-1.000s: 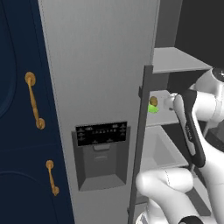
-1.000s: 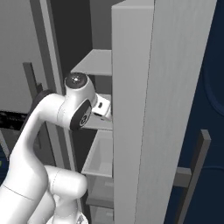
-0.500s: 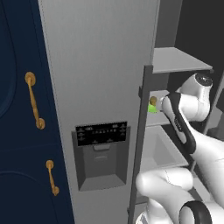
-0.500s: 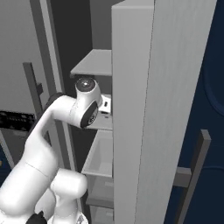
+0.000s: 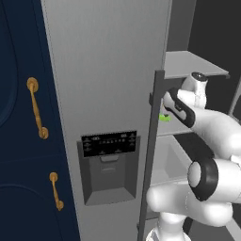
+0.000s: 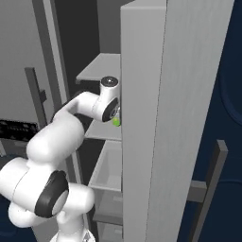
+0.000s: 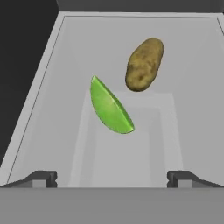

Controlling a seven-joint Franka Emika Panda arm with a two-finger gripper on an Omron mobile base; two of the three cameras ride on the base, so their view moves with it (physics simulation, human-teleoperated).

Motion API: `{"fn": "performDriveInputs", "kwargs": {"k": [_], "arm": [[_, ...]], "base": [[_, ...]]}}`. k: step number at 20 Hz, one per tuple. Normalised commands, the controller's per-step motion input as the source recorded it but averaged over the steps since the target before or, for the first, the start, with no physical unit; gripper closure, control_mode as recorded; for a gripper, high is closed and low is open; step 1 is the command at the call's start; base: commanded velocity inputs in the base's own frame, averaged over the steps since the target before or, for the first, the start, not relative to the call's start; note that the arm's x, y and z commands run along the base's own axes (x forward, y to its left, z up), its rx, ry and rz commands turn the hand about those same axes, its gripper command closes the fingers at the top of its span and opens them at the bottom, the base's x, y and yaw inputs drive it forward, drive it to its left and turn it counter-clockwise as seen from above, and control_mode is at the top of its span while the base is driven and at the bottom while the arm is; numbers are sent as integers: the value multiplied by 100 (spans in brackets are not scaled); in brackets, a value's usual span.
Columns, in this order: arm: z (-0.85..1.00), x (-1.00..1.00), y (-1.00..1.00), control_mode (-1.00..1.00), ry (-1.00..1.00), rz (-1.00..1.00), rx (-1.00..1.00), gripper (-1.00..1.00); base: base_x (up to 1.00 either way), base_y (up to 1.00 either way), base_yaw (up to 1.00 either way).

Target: Grab a lemon wedge from the fridge and one ice cube from the ice bowl, and put them in the glass of lemonade.

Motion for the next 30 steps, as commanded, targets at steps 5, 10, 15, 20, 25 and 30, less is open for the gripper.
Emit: {"fn": "performDriveInputs", "kwargs": {"k": [5, 10, 15, 20, 25, 30], "arm": [[-23, 34, 1, -100, -1, 4, 0, -100], [-26, 34, 12, -100, 0, 3, 0, -100], [-23, 50, 10, -100, 0, 0, 1, -100], [-2, 41, -2, -100, 0, 0, 6, -100], [-12, 0, -1, -100, 1, 0, 1, -100], [-47, 0, 0, -100, 0, 0, 0, -100]], "base": [[0, 0, 0], [0, 0, 0], [0, 0, 0], [0, 0, 0], [0, 0, 0], [0, 0, 0]]}}
